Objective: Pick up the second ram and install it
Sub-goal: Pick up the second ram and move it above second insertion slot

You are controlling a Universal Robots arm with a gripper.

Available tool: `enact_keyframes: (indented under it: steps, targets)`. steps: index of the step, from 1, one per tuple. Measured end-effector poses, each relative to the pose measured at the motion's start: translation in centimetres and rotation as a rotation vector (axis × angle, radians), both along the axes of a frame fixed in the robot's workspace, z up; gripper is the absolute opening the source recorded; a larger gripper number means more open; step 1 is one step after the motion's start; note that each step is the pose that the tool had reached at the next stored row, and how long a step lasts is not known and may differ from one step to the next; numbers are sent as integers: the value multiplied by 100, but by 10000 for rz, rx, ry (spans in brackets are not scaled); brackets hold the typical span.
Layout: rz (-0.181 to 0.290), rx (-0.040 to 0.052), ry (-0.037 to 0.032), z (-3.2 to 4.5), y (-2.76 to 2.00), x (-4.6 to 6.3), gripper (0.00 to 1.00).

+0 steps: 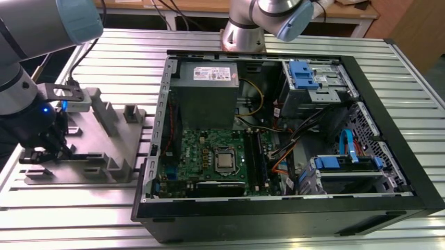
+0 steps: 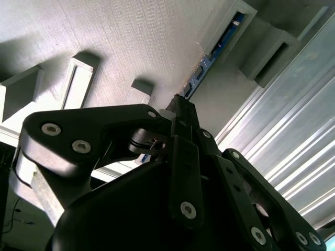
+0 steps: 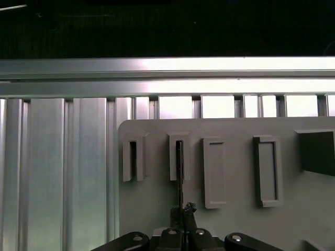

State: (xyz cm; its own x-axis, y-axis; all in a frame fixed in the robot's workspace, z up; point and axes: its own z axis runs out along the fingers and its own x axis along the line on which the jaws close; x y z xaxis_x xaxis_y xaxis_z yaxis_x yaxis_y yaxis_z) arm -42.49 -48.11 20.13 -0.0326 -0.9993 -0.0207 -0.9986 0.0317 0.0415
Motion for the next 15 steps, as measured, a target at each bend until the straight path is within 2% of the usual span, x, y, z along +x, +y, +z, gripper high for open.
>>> enact_keyframes:
  steps: [11, 15]
  targets:
    - [0, 9, 3, 3, 0, 0, 8]
    - [0, 11, 2, 33, 0, 0, 8]
